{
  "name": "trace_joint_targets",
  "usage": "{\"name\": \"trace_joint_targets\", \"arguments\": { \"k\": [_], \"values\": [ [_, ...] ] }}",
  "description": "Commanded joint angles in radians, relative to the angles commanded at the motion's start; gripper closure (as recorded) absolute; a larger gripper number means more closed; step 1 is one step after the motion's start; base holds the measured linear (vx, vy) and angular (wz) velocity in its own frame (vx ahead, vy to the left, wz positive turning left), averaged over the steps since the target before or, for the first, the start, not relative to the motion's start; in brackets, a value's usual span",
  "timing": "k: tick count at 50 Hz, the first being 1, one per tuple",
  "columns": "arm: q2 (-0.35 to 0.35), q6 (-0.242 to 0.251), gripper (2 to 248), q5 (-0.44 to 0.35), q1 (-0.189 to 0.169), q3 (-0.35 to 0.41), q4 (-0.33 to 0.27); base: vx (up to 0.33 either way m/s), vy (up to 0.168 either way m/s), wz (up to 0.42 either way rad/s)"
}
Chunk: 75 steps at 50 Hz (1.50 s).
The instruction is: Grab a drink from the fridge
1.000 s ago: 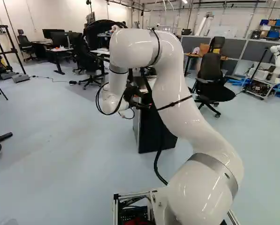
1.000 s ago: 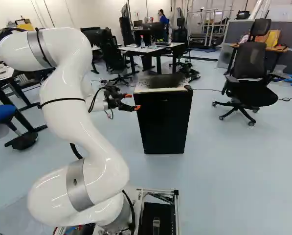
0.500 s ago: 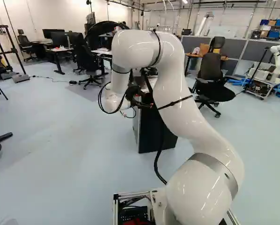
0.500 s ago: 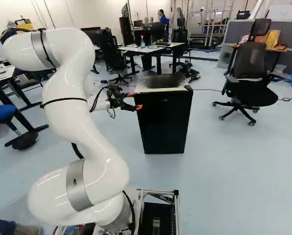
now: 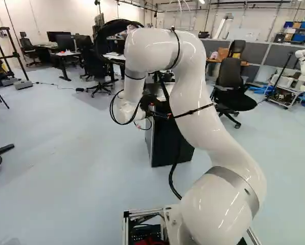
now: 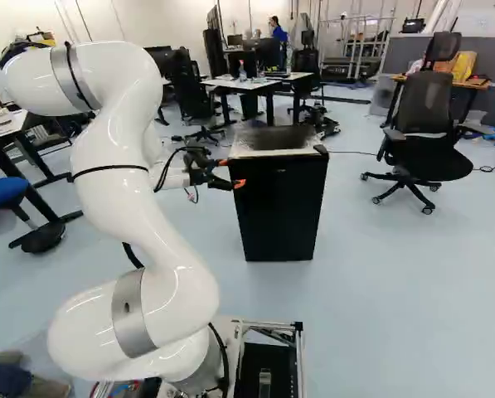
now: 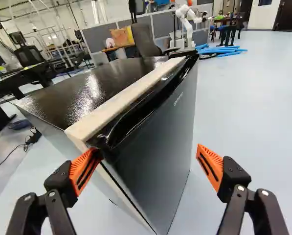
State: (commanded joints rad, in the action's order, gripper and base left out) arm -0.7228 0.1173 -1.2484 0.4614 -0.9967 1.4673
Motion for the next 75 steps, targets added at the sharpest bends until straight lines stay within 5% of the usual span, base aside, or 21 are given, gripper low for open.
{"name": "trace_joint_targets", "arguments": {
  "k": [40,75],
  "values": [
    [0.093,0.000,3,0.000,0.003,0.175,0.000,-0.001,-0.001,-0.004],
    [0.205,0.000,3,0.000,0.068,0.387,0.000,0.000,0.000,0.000]
  ]
}}
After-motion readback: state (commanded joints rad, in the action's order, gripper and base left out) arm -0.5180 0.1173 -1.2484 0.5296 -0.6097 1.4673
